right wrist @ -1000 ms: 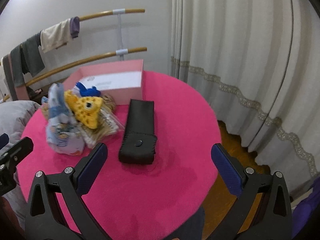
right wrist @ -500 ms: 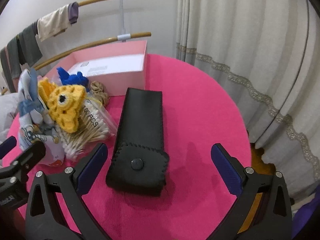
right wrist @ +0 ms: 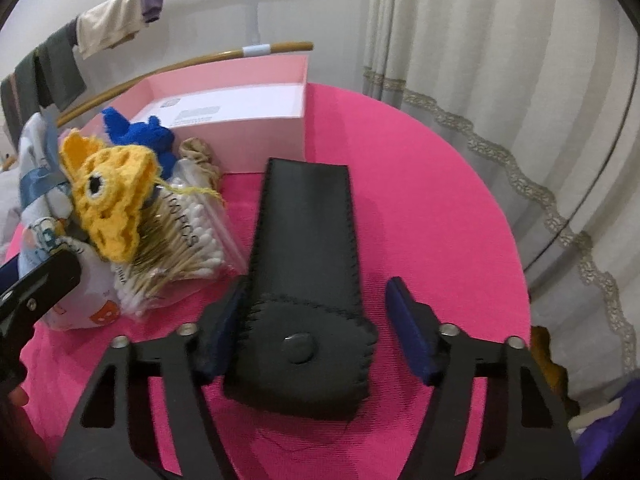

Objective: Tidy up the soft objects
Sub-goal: 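Grasp the black pouch with the right gripper while the left grasps the blue cloth bundle, then carry both items into the pink box and open both grippers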

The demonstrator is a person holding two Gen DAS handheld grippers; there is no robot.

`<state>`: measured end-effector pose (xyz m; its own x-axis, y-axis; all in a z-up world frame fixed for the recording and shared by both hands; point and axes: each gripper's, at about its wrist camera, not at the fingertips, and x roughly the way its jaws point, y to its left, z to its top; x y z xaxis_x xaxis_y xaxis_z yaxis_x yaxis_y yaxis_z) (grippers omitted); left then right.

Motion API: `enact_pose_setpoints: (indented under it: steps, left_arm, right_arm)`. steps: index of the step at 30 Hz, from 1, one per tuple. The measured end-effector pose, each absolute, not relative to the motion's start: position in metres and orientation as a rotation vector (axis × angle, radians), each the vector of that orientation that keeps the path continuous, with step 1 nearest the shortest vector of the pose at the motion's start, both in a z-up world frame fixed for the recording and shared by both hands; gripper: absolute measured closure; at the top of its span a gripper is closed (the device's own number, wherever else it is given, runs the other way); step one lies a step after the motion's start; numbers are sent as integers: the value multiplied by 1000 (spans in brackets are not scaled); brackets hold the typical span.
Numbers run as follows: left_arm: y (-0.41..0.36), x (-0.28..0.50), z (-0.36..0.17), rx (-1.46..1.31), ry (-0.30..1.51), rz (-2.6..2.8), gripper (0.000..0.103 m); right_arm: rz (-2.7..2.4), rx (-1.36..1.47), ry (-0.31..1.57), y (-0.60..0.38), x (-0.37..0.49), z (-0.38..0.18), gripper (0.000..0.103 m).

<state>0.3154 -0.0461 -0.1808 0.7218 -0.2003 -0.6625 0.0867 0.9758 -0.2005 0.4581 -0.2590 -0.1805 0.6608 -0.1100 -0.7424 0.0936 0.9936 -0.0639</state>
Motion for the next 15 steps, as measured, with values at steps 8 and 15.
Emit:
enact_pose_setpoints:
  steps: [8,15]
  left_arm:
    - [-36,288,-175,-151,734,-184,41]
    - [-28,259,-171,-128,717,-165,43]
  right_arm:
    - [-86,37,812,-268,443,-179,65]
    - [-85,83,802,-274,414,-178,68]
